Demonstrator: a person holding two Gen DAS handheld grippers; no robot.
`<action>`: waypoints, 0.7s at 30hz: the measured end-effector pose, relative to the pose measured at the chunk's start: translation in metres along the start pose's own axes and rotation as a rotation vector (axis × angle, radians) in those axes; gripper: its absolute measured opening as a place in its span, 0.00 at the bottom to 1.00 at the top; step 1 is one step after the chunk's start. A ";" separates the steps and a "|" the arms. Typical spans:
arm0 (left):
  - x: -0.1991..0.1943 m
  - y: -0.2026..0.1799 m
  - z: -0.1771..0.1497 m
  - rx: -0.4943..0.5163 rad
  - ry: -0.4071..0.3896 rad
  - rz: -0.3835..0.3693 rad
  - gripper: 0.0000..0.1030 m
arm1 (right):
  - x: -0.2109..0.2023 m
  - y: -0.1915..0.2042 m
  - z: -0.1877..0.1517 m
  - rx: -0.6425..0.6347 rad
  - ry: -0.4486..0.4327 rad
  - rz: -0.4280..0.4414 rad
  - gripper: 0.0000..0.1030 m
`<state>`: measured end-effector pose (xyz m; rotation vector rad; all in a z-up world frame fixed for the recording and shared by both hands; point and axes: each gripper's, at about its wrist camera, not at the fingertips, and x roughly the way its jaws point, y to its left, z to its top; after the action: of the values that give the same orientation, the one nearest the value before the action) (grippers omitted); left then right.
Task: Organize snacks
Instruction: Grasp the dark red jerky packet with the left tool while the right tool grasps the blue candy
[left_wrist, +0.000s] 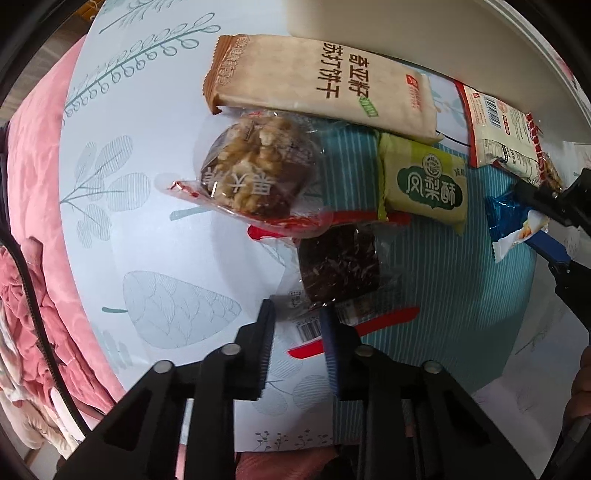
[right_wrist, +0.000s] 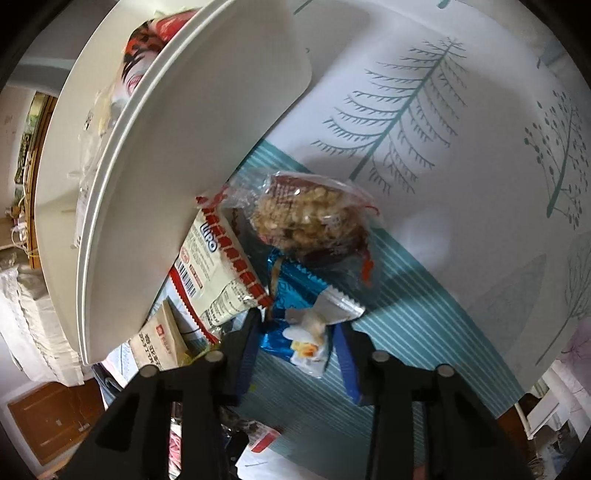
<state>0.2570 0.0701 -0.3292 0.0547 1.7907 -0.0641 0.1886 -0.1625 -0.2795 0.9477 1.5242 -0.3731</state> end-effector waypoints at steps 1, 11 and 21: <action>0.001 0.002 0.000 -0.002 0.003 -0.007 0.20 | 0.000 0.003 0.002 -0.003 0.002 -0.009 0.33; -0.003 0.022 -0.020 0.007 -0.025 -0.072 0.11 | -0.006 0.005 -0.016 -0.005 0.006 -0.042 0.31; -0.017 0.044 -0.027 0.041 -0.110 -0.187 0.08 | -0.009 0.006 -0.054 -0.023 -0.018 -0.027 0.31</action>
<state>0.2381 0.1156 -0.3072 -0.0852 1.6810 -0.2336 0.1562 -0.1234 -0.2576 0.9047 1.5232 -0.3815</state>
